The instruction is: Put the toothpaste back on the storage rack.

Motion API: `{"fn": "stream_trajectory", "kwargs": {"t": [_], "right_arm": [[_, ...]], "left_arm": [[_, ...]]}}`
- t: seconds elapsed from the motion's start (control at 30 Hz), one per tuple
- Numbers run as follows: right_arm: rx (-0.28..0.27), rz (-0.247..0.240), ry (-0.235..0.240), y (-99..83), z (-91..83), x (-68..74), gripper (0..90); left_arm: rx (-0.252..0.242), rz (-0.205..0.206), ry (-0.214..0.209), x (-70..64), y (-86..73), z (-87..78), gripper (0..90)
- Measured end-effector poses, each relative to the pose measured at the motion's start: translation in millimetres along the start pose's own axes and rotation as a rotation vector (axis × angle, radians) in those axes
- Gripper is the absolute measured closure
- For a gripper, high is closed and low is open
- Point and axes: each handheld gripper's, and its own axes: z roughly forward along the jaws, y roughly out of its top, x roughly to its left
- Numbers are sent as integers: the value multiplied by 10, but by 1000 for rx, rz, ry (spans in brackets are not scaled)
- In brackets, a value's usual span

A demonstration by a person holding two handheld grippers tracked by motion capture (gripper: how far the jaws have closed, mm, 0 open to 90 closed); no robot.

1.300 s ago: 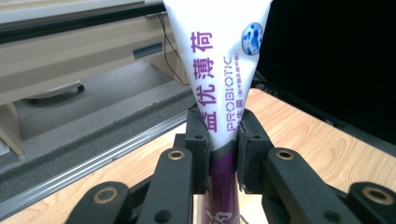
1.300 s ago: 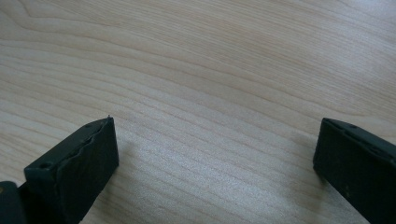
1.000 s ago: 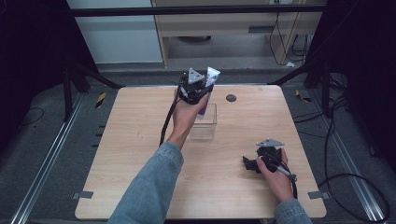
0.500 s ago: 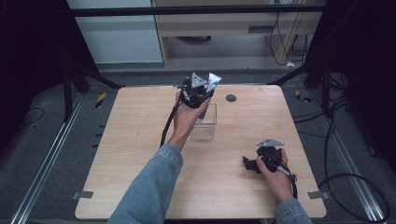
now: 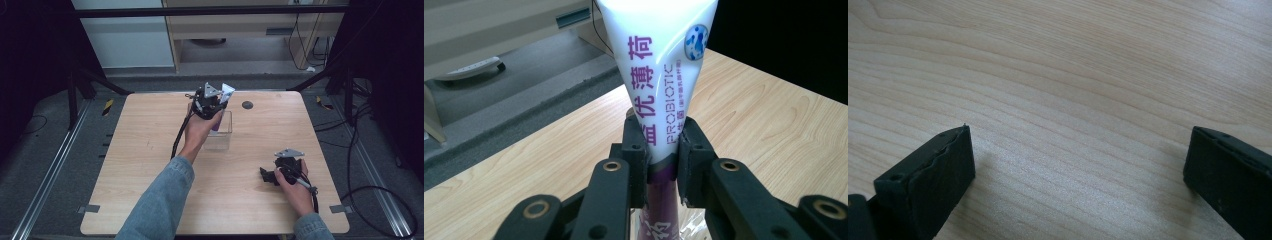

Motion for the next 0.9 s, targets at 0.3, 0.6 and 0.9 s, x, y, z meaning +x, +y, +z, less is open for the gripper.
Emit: {"fn": "stream_trajectory", "kwargs": {"t": [0.3,0.6,0.9], "right_arm": [[1,2,0,0,0,1,3],[1,2,0,0,0,1,3],[1,1,1,0,0,1,3]], "left_arm": [[26,16,-1,-18,-34,7,766],[54,33,-7,-37,-53,25,766],[79,39,-27,-63,-92,45,766]]}}
